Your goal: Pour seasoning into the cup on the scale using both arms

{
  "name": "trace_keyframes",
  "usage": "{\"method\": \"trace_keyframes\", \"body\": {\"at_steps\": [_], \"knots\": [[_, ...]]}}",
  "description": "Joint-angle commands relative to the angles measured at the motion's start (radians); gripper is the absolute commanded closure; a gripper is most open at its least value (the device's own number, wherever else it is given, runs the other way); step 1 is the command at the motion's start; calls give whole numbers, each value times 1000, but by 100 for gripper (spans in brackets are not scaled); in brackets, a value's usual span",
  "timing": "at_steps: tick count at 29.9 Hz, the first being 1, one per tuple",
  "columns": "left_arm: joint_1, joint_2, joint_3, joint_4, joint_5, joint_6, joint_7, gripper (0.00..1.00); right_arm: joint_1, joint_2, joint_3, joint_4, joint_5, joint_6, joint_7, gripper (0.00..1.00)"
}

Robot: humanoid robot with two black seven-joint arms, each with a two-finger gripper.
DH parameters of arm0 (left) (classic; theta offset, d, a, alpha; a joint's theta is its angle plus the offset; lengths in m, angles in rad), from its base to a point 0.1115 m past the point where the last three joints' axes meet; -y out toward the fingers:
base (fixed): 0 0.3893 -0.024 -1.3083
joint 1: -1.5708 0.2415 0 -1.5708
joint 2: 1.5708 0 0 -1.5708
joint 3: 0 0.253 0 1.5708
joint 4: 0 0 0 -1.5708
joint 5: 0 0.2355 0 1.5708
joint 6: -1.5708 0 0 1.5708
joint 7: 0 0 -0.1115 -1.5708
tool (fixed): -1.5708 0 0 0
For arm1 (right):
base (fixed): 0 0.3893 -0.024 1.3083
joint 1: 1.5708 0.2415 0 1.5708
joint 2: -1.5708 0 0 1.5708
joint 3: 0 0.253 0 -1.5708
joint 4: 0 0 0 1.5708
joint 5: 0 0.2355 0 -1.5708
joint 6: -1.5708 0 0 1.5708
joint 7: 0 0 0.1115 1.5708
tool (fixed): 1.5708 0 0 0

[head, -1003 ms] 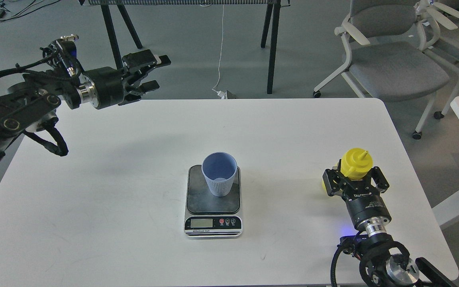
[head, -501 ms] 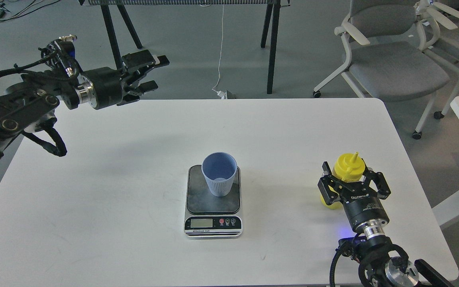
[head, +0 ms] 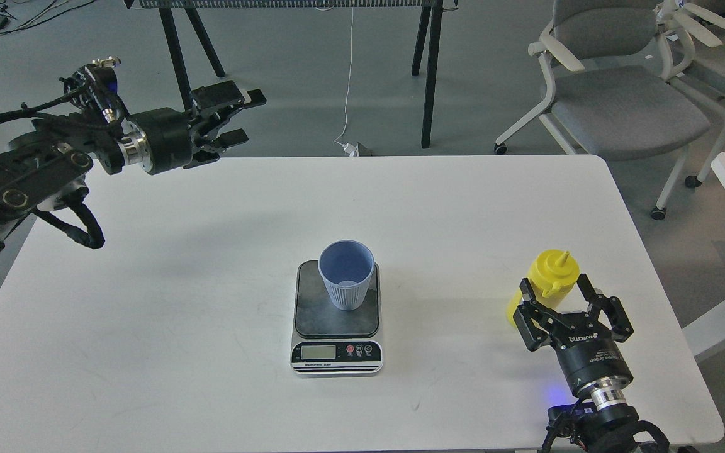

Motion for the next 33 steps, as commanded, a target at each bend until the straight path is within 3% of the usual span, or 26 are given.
{"method": "trace_keyframes", "body": {"at_steps": [1,18,22,28,33], "knots": [[5,0,0,0,0,0,0,1,-27,-17,2,23,0,0,0,5],[6,0,0,-2,-2,0,0,1,-378,-203,17,384,-44,0,3,5],[6,3,0,0,-2,0,0,1,-465,-254,70,397,-52,0,3,5],[9,8,-26,0,-5,0,0,1,-431,-335,221,394,-52,0,-1,5],[43,23,-80,0,-5,0,0,1,-204,-439,272,372,-51,0,-9,5]]}}
